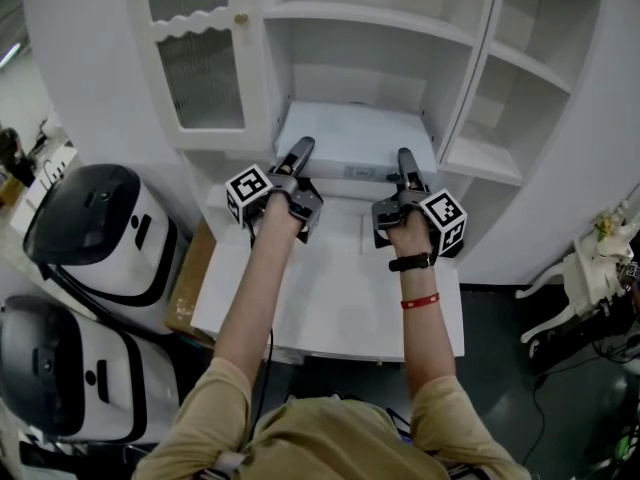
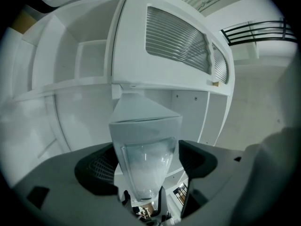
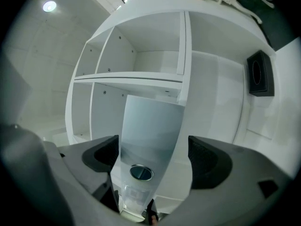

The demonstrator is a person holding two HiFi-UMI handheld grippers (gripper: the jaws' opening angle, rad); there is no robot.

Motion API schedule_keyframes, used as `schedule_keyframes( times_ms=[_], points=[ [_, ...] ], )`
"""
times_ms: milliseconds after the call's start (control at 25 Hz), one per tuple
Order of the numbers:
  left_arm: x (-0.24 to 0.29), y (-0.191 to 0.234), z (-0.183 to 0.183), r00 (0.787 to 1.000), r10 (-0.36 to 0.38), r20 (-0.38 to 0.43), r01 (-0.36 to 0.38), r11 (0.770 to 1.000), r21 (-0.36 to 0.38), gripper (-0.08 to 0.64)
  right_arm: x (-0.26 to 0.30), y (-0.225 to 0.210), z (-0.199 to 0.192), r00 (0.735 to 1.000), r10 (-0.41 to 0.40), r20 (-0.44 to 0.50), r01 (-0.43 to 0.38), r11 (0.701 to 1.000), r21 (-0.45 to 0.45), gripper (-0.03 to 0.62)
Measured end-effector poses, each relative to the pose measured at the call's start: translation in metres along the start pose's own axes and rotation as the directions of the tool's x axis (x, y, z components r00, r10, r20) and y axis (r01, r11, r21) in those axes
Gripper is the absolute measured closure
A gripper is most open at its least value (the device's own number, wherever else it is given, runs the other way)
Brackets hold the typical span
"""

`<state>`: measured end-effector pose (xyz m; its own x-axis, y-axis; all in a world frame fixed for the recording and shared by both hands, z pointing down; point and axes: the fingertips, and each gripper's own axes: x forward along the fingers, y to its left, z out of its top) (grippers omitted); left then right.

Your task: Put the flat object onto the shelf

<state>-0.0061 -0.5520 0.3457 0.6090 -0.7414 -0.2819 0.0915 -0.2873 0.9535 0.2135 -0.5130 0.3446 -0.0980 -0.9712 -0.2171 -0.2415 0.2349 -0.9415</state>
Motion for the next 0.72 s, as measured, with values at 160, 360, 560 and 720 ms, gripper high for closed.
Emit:
schedule_keyframes(
  times_ms=[160,360,560,720],
  points=[
    [-0.019,-0.003,-0.003,1.000,-0.011,-0.019,0.011,1.000,0.029,0.169,-0.014,-0.002,-0.002,1.000,0.001,-0.003,-0.001,0.995,-0.102,0.141],
    [-0.043,0.009,-0.003,1.000,-0.008,-0.020,0.010,0.997,0.078,0.169,-0.031,-0.010,-0.017,0.998,-0.003,-0.055,-0.008,0.981,-0.194,0.141],
    [-0.061,0.004,-0.016,0.999,-0.012,-0.047,0.021,0.982,0.190,0.169,-0.049,-0.013,-0.030,0.996,0.012,-0.091,-0.035,0.965,-0.259,0.143],
    [-0.072,-0.008,-0.030,0.996,-0.019,-0.089,0.049,0.937,0.346,0.169,-0.063,-0.008,-0.035,0.994,0.013,-0.111,-0.057,0.915,-0.399,0.143]
  ],
)
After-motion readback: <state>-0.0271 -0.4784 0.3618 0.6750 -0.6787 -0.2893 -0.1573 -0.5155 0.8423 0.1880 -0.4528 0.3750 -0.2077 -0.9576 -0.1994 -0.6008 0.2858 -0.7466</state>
